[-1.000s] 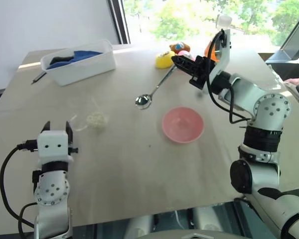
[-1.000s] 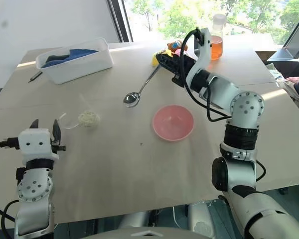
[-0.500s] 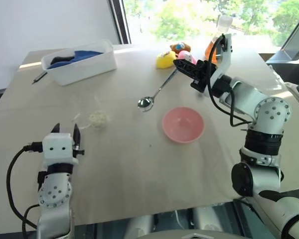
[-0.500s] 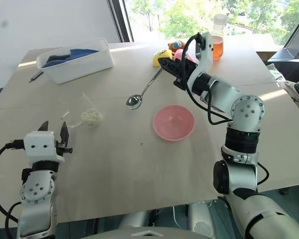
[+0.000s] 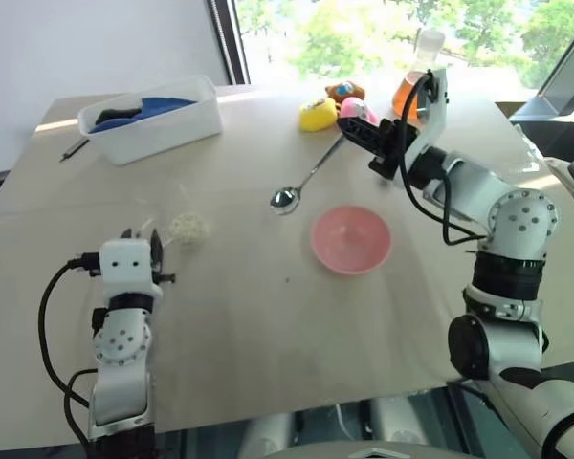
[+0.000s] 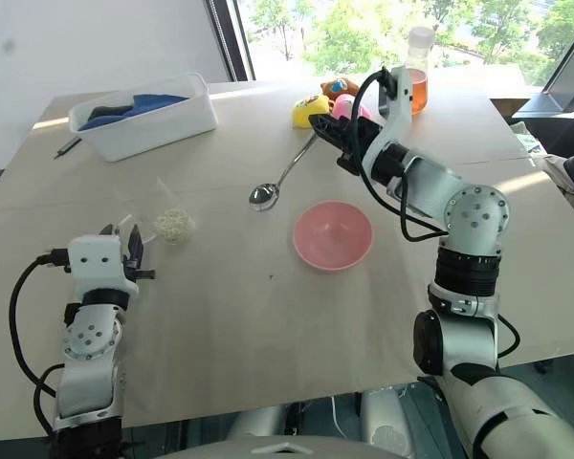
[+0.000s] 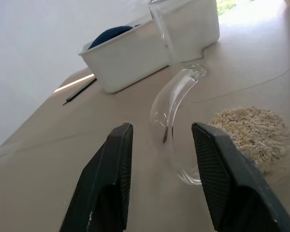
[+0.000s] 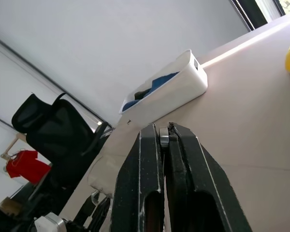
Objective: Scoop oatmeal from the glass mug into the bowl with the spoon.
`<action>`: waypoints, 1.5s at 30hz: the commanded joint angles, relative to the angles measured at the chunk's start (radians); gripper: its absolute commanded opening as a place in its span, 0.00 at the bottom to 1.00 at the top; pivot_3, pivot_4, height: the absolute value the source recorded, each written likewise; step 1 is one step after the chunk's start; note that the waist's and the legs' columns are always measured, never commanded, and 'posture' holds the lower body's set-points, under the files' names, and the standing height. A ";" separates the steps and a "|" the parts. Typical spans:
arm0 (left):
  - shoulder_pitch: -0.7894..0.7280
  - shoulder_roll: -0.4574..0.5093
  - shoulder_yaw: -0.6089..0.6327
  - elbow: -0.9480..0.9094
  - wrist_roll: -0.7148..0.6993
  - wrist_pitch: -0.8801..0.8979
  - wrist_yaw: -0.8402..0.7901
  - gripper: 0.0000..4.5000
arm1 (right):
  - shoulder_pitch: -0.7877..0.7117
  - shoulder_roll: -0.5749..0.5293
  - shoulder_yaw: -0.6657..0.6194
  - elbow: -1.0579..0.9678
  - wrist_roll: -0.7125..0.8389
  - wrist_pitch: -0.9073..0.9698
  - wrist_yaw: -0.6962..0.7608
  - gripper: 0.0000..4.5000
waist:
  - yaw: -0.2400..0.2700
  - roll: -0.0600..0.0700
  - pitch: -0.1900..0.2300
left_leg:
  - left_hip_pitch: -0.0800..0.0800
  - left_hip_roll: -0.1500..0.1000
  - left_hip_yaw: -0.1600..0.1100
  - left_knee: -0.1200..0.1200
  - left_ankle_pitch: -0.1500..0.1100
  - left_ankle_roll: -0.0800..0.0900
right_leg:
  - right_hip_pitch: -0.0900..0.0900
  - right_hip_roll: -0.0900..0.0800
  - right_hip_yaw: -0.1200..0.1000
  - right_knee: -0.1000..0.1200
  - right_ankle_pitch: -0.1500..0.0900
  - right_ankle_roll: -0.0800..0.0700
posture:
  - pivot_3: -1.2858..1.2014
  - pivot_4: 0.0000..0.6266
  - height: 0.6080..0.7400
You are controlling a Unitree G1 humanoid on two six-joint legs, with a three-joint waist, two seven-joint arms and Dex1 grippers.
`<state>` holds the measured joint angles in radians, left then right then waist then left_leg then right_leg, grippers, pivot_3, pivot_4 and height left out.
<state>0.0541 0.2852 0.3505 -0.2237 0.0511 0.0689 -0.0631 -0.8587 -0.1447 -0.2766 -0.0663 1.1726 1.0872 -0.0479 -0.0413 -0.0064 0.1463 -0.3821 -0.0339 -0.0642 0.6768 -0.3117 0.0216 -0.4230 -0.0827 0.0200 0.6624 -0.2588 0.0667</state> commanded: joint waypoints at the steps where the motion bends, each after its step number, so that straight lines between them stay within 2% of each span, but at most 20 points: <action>1: -0.009 0.017 -0.003 -0.005 0.008 -0.002 0.006 0.13 | -0.003 -0.006 0.000 -0.050 0.014 -0.021 0.015 0.00 | 0.000 0.000 0.000 | 0.000 0.000 0.000 0.000 0.000 0.000 | 0.000 0.000 0.000 0.000 0.000 0.000 | 0.52 0.24 1.00; 17: -0.057 0.026 -0.007 0.036 -0.027 0.019 -0.006 0.13 | 0.008 -0.013 0.003 -0.060 0.008 -0.028 0.009 0.00 | 0.003 0.000 0.000 | 0.000 0.000 0.000 0.002 0.000 0.000 | 0.000 0.000 0.000 0.001 0.000 0.000 | 0.52 0.24 1.00; 19: -0.069 0.030 -0.004 0.038 -0.031 0.028 -0.005 0.01 | 0.009 -0.012 0.004 -0.060 0.007 -0.030 0.009 0.00 | 0.003 0.000 0.000 | 0.000 0.000 0.000 0.002 0.000 0.000 | 0.000 0.000 0.000 0.001 0.000 0.000 | 0.52 0.24 1.00; 25: -0.091 0.033 -0.011 0.014 -0.038 0.078 0.001 0.01 | 0.013 -0.011 0.007 -0.065 0.006 -0.034 0.009 0.00 | -0.001 0.001 -0.001 | 0.001 0.000 0.001 0.002 0.000 0.000 | 0.000 0.000 0.001 0.002 0.000 0.000 | 0.52 0.24 1.00; 30: -0.123 0.026 -0.022 -0.052 -0.073 0.212 -0.009 0.01 | -0.007 -0.022 0.009 -0.061 -0.003 -0.044 0.014 0.00 | 0.001 0.001 -0.001 | 0.000 0.000 0.000 0.004 0.000 0.000 | 0.000 0.000 0.001 0.003 0.000 0.000 | 0.52 0.24 1.00; 37: -0.221 0.035 -0.080 -0.171 -0.153 0.485 -0.062 0.01 | -0.124 -0.019 0.020 -0.040 -0.013 -0.076 0.035 0.00 | 0.002 0.001 -0.001 | -0.001 -0.001 -0.001 0.005 0.000 0.000 | 0.000 0.000 0.000 0.003 0.000 0.000 | 0.52 0.24 1.00; 45: -0.344 0.120 -0.159 -0.198 -0.217 0.697 -0.167 0.01 | -0.178 -0.015 0.107 -0.033 -0.091 -0.110 0.138 0.00 | -0.004 0.002 -0.001 | -0.001 -0.001 -0.001 0.005 0.000 0.000 | 0.000 0.001 -0.001 0.002 0.000 0.000 | 0.52 0.24 1.00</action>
<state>-0.2649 0.3870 0.1934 -0.3820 -0.1479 0.7511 -0.2081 -1.0034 -0.1600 -0.1871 -0.0708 1.0964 1.0057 0.0528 -0.0451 -0.0048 0.1454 -0.3833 -0.0346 -0.0654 0.6817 -0.3117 0.0215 -0.4231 -0.0815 0.0192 0.6644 -0.2587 0.0670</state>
